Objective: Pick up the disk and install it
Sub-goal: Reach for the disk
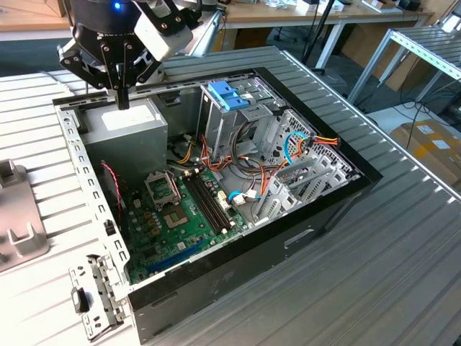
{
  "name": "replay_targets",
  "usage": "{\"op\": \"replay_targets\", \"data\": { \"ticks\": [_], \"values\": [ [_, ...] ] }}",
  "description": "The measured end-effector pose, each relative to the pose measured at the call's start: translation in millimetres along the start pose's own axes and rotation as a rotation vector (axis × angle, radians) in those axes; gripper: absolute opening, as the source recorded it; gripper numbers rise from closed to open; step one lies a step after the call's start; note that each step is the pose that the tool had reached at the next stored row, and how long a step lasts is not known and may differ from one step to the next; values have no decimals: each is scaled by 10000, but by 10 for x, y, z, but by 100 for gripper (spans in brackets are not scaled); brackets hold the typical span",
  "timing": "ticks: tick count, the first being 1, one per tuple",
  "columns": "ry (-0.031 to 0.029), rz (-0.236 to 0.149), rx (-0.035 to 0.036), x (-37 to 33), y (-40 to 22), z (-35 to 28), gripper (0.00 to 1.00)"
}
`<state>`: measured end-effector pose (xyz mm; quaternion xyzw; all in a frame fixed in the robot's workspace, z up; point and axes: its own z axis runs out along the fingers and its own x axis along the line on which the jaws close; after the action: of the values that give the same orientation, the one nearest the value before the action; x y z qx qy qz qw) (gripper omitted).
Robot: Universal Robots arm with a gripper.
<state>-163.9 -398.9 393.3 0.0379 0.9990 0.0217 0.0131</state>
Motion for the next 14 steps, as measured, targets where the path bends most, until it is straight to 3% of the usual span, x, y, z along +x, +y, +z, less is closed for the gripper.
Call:
{"op": "replay_targets", "data": {
  "ticks": [14],
  "values": [
    [0, 0, 0, 49, -4, -1, 11]
  ]
}}
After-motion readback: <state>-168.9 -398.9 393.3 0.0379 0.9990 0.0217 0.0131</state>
